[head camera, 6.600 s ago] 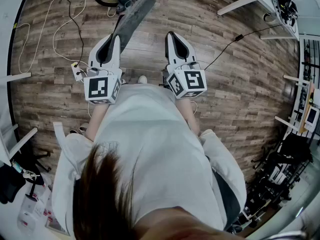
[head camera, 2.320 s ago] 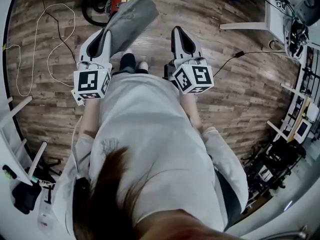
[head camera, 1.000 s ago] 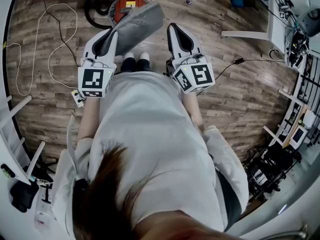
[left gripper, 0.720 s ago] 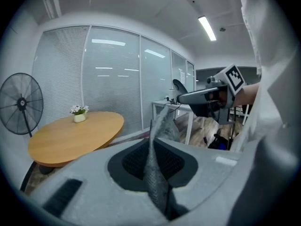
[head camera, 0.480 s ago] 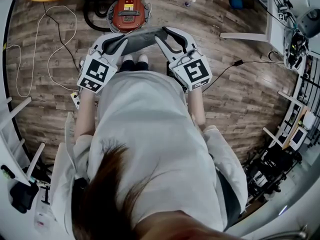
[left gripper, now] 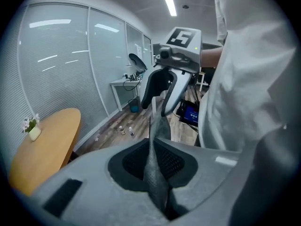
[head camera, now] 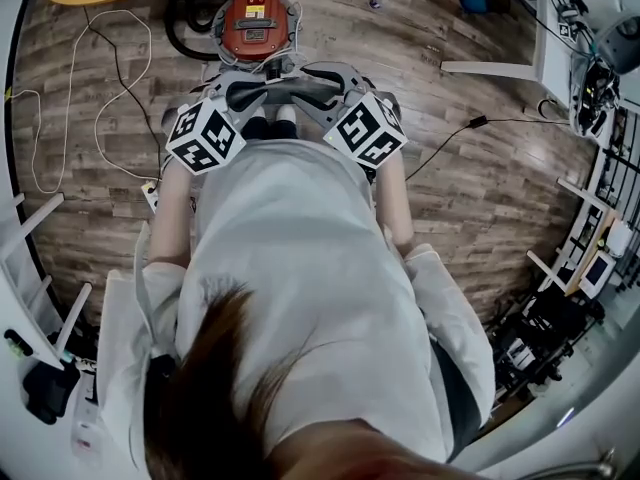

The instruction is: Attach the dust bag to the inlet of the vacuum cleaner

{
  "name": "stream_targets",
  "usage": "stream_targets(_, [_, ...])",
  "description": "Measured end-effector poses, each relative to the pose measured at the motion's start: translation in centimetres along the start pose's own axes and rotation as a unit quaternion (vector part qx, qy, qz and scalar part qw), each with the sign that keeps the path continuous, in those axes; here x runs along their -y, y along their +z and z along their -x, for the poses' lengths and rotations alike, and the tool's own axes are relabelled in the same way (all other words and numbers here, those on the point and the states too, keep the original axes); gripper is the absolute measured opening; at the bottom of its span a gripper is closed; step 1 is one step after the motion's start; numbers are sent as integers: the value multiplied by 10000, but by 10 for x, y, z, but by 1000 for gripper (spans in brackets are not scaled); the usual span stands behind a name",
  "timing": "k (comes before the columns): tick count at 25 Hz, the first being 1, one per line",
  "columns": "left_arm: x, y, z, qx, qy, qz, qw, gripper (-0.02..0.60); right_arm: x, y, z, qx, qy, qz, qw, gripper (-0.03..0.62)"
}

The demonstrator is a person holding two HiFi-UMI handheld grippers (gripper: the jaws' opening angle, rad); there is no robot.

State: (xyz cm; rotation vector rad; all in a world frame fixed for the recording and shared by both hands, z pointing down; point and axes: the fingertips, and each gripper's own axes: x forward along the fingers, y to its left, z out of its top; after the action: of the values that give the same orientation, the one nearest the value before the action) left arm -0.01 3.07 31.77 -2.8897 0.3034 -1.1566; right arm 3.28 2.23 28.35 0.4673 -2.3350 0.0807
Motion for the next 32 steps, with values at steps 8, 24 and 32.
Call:
stream_targets(8, [10, -3, -17, -113, -365, -165, 9991, 41, -17, -29, -23, -750, 562, 511, 9943, 134])
stream_targets(24, [33, -5, -33, -321, -539, -223, 9978, 41, -32, -57, -22, -1168, 950, 1063, 9829, 32])
stream_targets(32, [42, -20, -59, -547, -371, 189, 9976, 46, -36, -84, -30, -1298, 942, 1290, 9786, 32])
